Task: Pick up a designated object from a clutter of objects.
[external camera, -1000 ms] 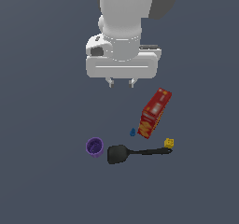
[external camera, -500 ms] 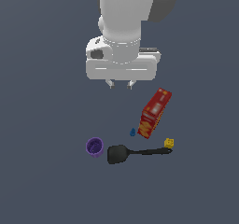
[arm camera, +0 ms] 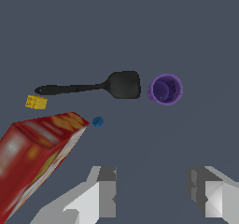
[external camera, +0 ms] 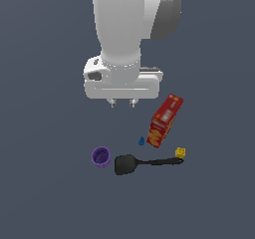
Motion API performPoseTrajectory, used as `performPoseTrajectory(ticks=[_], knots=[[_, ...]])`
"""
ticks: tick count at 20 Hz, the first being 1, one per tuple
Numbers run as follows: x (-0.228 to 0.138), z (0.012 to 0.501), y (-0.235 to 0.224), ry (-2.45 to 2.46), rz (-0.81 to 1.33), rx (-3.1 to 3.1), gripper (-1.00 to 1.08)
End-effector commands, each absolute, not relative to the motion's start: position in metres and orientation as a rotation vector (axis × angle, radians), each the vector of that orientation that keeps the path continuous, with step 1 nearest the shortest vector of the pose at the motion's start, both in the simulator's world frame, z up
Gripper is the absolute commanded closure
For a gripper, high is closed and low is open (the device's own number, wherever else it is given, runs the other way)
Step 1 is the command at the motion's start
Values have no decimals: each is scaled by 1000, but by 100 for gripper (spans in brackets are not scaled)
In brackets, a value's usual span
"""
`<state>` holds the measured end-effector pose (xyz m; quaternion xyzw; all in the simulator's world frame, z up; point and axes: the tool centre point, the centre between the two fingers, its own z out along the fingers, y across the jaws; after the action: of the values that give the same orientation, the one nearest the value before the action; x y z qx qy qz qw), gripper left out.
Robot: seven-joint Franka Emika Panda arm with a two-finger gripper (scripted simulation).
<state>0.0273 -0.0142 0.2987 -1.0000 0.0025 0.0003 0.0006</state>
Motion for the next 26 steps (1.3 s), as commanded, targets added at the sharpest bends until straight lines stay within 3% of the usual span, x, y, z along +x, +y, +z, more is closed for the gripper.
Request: performPoseTrajectory(ticks=[1, 14, 26], knots=[[38, 286, -23, 2, 2, -3138, -20], [96, 180, -94, -45, -1, -3134, -20], [113, 108, -140, -77, -1, -3141, -20]])
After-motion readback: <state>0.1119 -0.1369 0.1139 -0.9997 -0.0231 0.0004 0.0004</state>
